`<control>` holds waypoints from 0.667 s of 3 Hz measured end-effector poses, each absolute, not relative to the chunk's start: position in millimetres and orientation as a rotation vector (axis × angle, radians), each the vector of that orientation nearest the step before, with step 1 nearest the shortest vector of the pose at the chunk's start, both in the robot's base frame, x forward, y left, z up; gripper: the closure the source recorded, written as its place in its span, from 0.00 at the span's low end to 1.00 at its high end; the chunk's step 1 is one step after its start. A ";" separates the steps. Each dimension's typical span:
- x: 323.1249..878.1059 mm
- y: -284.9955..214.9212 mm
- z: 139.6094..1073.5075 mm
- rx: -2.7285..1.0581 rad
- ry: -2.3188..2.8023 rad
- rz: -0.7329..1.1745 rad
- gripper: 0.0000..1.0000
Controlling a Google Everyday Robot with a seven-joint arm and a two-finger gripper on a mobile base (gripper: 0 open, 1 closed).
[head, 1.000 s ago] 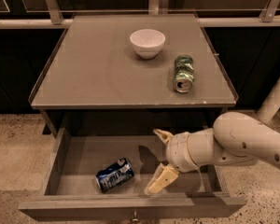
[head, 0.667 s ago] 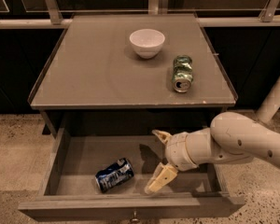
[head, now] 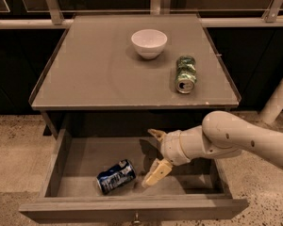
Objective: Pick pepsi can from top drawer and place on counter
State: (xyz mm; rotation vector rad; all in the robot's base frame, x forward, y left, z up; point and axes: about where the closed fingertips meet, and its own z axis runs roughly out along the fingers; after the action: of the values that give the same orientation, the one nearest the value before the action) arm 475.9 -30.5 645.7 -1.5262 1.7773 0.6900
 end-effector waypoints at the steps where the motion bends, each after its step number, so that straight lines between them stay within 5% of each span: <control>1: 491.7 -12.2 635.0 -1.576 1.734 0.716 0.00; 2: 494.8 7.8 629.1 -1.570 1.688 0.767 0.00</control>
Offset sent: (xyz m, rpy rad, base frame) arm 0.0232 0.0611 -0.0204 0.1178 -0.0047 0.1078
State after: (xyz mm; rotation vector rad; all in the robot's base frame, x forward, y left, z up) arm 494.8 7.8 629.1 -1.5705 1.6883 0.7673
